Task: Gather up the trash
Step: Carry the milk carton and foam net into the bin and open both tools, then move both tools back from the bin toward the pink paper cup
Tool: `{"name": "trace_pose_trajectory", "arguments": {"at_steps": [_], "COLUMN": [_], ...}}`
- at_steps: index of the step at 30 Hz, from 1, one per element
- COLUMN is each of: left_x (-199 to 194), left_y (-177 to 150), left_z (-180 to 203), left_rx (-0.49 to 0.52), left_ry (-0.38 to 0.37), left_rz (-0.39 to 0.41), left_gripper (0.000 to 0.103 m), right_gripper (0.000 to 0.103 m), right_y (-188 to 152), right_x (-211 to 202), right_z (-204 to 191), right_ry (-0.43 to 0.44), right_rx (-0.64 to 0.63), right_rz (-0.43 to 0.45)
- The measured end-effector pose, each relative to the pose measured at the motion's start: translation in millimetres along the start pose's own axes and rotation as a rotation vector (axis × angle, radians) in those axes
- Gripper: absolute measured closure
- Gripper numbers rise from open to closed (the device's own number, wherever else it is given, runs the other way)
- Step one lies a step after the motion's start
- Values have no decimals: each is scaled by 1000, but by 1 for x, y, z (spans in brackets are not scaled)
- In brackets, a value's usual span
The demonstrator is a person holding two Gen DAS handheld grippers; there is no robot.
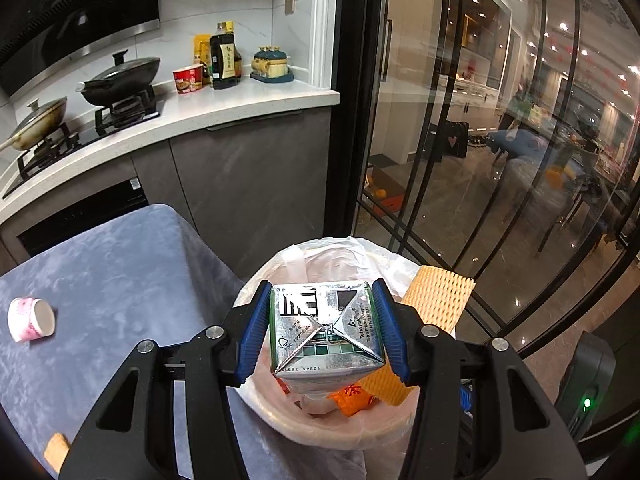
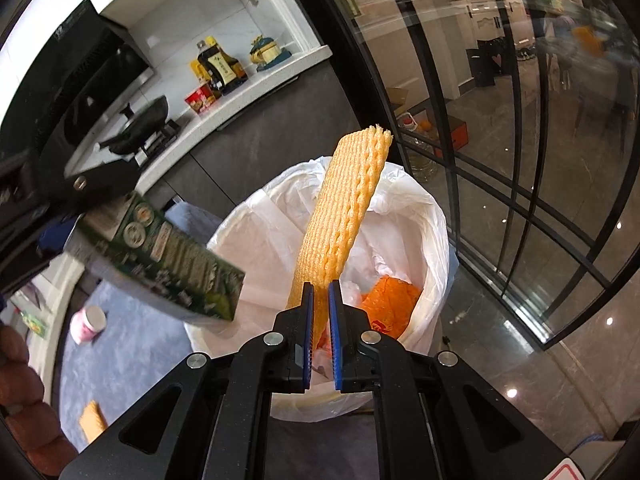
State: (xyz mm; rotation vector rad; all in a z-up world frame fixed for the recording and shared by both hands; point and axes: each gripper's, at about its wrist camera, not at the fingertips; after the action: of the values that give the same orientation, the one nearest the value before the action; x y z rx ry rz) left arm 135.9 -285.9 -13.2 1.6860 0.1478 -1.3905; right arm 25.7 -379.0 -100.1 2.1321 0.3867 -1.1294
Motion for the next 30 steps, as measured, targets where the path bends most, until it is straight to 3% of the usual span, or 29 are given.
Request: {"name": "trace_pose_trajectory", "arguments": {"at_steps": [11, 23, 30], "left_x": [30, 24, 10], "left_y": [5, 2, -6], "left_z": [-6, -21, -40], "left_rx": [-28, -76, -113], "left_ry": [8, 37, 70], "left_rz": [-59, -41, -30], "left_gripper": [53, 34, 31], "right_gripper": [91, 64, 51], "right_y": [12, 11, 7], "right_x": [9, 0, -9], "right_z": [-9, -20, -31], "right_ry": [-71, -116, -122], "right_rx": [-73, -107, -123], "right_rz": [-50, -28, -13]}}
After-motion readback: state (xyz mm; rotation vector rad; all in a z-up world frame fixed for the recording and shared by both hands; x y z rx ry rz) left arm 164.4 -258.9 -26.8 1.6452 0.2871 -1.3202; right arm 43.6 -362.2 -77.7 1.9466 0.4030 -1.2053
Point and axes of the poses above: each gripper's, at about its wrist camera, not at the fingertips, and x roughly the way its jaws point, z to its right, y to its top, and after that the axes turned 14 degrees about -z, right-handed
